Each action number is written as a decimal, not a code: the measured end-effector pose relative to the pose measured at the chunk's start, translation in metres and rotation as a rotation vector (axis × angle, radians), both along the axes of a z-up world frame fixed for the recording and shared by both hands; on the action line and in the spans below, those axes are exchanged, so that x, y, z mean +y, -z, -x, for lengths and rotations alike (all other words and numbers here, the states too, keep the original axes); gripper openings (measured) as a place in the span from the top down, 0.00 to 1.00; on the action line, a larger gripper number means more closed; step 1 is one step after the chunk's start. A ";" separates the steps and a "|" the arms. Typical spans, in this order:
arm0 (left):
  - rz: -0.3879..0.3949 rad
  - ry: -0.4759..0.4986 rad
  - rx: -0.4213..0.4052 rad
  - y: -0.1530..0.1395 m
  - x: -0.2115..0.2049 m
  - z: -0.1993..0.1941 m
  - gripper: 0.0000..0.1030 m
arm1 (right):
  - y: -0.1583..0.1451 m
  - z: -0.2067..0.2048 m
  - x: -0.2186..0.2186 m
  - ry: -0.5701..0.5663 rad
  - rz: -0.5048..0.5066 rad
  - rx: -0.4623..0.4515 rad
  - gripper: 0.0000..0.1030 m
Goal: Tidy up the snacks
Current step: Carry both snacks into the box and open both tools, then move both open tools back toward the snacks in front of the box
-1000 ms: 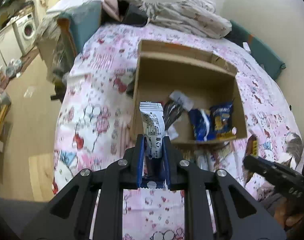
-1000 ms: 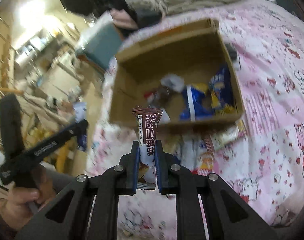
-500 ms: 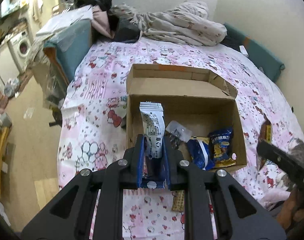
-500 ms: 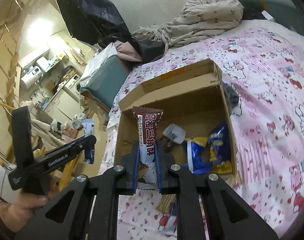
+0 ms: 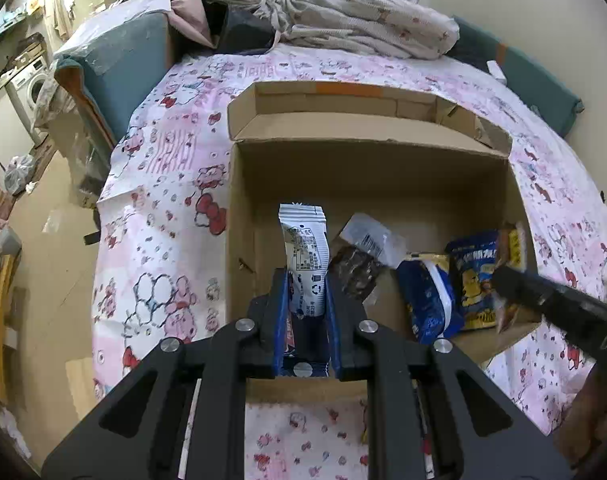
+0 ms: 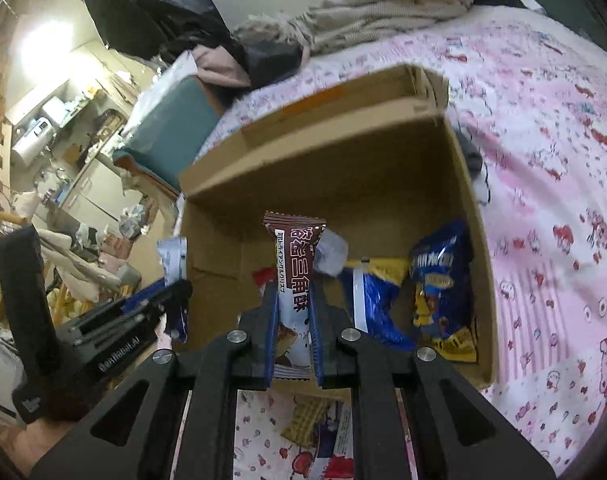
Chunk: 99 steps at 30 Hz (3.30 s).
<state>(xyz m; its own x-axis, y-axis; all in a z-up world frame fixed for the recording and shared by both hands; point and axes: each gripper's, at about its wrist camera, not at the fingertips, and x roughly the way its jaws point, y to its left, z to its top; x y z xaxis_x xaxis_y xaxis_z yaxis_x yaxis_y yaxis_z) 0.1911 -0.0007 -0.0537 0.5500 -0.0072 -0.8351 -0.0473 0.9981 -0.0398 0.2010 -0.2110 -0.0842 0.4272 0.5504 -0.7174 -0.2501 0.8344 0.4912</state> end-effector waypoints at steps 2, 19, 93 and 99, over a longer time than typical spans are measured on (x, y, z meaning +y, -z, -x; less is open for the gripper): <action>-0.072 0.013 -0.018 0.002 -0.006 -0.001 0.86 | 0.004 0.000 -0.002 -0.003 0.001 0.017 0.85; -0.066 0.029 0.002 0.009 -0.010 -0.003 0.84 | 0.019 -0.006 0.004 -0.001 0.028 0.100 0.82; 0.185 0.109 0.368 0.105 -0.060 0.038 0.45 | 0.038 0.071 -0.118 0.329 -0.010 0.339 0.34; 0.159 0.130 0.408 0.124 -0.072 0.029 0.47 | 0.043 0.070 -0.120 0.340 -0.005 0.359 0.34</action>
<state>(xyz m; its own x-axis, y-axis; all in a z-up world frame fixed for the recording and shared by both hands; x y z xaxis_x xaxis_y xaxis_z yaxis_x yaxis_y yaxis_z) 0.1623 -0.0732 -0.1776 0.1627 -0.2006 -0.9661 0.0346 0.9797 -0.1976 0.1310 -0.3306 -0.1270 0.3093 0.4264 -0.8500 0.2213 0.8370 0.5004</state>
